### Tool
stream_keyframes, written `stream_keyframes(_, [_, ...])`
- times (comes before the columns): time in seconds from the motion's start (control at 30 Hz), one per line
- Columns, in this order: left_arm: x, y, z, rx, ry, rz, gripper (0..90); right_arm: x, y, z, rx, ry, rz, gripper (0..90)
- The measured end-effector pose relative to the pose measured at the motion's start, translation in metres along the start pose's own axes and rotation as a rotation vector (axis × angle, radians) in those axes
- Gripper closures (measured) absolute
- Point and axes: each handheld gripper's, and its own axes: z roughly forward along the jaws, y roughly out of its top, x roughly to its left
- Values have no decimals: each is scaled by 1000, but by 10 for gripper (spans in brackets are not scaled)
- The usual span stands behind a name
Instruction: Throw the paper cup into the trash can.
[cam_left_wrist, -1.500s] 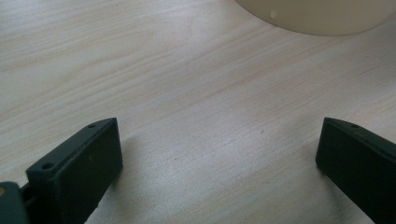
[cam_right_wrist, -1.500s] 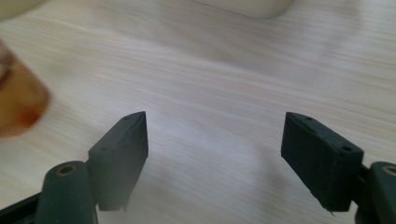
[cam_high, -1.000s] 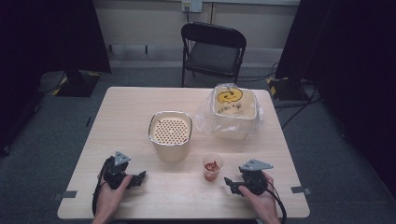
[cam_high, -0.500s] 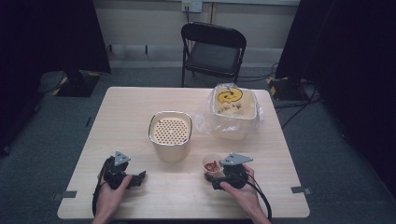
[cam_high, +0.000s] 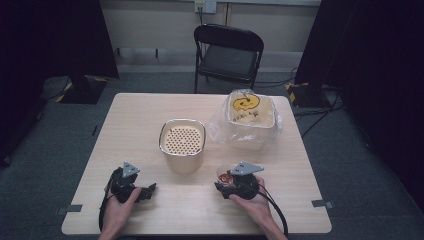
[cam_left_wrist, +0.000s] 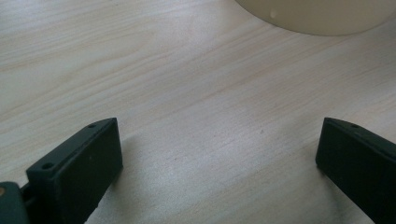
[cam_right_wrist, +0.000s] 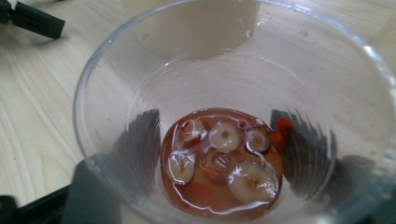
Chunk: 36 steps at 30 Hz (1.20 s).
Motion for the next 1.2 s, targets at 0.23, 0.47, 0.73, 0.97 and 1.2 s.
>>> stream_keyframes(0.23, [0,0,0,2,0,3,0,-2,1,-1,-6,-3,-17,462])
stream_keyframes(0.47, [0,0,0,1,1,2,0,-4,8,-6,-25,-9,-13,481])
stream_keyframes(0.73, [0,0,0,0,1,-1,0,-6,25,-19,-51,-43,-24,492])
stream_keyframes(0.97, [0,0,0,-1,1,-2,0,-11,60,-29,-90,-92,-57,501])
stream_keyframes(1.2, [0,0,0,0,1,-1,0,-12,84,-33,-93,-117,-75,505])
